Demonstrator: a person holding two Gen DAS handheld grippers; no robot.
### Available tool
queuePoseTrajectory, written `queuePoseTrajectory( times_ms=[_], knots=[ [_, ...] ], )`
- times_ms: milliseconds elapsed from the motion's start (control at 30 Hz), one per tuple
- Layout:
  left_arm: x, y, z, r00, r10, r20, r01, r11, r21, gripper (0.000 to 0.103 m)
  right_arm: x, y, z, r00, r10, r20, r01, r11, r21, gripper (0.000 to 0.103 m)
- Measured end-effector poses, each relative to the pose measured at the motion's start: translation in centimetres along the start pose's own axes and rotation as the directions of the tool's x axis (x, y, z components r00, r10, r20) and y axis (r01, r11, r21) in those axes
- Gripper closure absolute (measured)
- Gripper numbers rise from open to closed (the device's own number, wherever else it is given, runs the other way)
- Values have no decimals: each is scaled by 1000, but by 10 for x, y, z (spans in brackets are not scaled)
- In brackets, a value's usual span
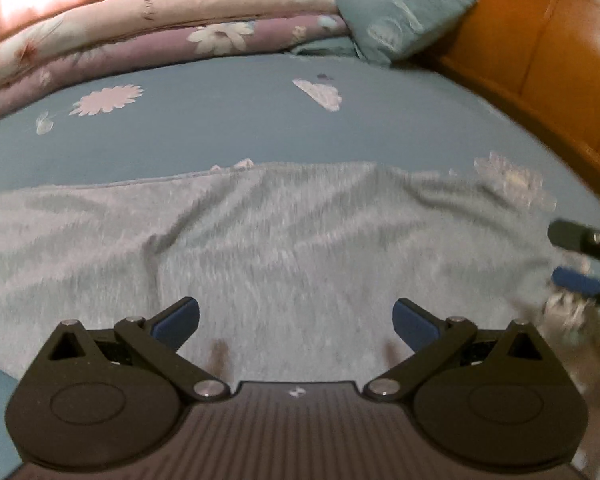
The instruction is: Fold clothes
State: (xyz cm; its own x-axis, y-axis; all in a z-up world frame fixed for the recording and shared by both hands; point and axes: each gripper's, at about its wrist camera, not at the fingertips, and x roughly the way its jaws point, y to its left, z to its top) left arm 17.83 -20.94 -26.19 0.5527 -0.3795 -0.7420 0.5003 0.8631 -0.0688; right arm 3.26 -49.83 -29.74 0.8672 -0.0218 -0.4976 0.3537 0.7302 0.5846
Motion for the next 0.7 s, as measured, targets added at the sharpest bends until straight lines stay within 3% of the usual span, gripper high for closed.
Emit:
queuePoseTrajectory(
  times_ms=[167, 267, 400, 500, 600, 700],
  knots=[
    [32, 23, -16, 997, 17, -79, -22, 998, -63, 1, 12, 8, -15, 999, 8, -31, -9, 999, -37, 0],
    [30, 25, -18, 999, 6, -53, -8, 999, -38, 1, 22, 5, -30, 1000, -5, -13, 5, 1000, -21, 0],
    [28, 35, -20, 997, -62, -51, 62, 998, 2, 1, 36, 26, -47, 995, -79, 53, 88, 978, -190, 0],
    [26, 46, -22, 990, -135, -45, 136, 991, 16, 1, 42, 36, -53, 988, -130, 85, 146, 963, -226, 0],
    [23, 46, -22, 982, -171, -75, 178, 979, 99, 1, 38, 27, -53, 992, -85, 97, 102, 977, -186, 0],
    [20, 44, -16, 985, -146, -92, 156, 981, 118, 1, 31, 12, -52, 992, -16, 122, 30, 993, -118, 0]
  ],
)
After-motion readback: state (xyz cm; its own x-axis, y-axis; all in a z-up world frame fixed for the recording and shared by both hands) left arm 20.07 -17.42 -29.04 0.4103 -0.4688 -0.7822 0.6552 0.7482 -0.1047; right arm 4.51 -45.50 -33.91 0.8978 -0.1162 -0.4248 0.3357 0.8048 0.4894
